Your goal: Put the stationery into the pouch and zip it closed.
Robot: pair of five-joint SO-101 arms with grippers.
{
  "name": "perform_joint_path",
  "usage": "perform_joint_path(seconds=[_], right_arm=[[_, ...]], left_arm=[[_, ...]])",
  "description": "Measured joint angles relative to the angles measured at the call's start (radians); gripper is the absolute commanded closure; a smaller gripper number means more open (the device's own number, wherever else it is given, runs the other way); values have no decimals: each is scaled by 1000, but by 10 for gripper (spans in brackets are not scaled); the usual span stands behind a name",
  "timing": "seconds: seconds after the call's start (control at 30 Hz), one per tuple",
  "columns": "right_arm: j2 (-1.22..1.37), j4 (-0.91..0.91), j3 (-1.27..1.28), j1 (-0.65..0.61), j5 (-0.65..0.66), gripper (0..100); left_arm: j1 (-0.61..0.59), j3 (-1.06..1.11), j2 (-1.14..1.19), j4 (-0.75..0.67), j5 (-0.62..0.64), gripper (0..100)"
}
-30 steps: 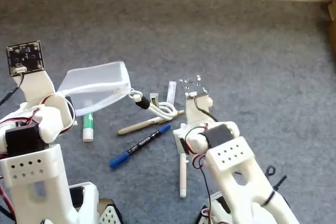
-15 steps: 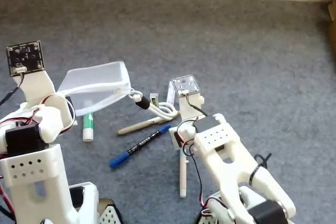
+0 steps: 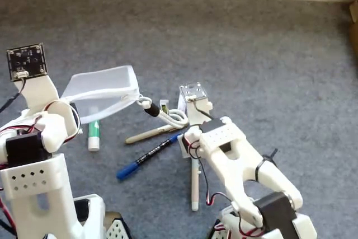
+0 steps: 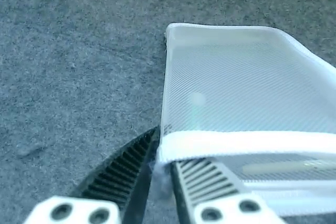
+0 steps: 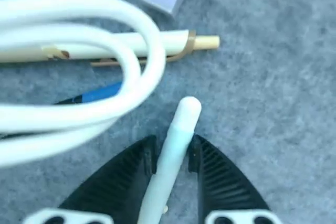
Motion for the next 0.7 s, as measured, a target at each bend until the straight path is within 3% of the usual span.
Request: perform_joint_path(seconds=[0.27,0.53,0.7], right_arm=[[15,20,-17,0,0,992],[-147,35,-17,-2,0,992],[-219,49,-17,66,0,992]], left_arm=[[0,0,0,0,0,993],[0,0,0,0,0,993],[8,0,0,0,0,993]])
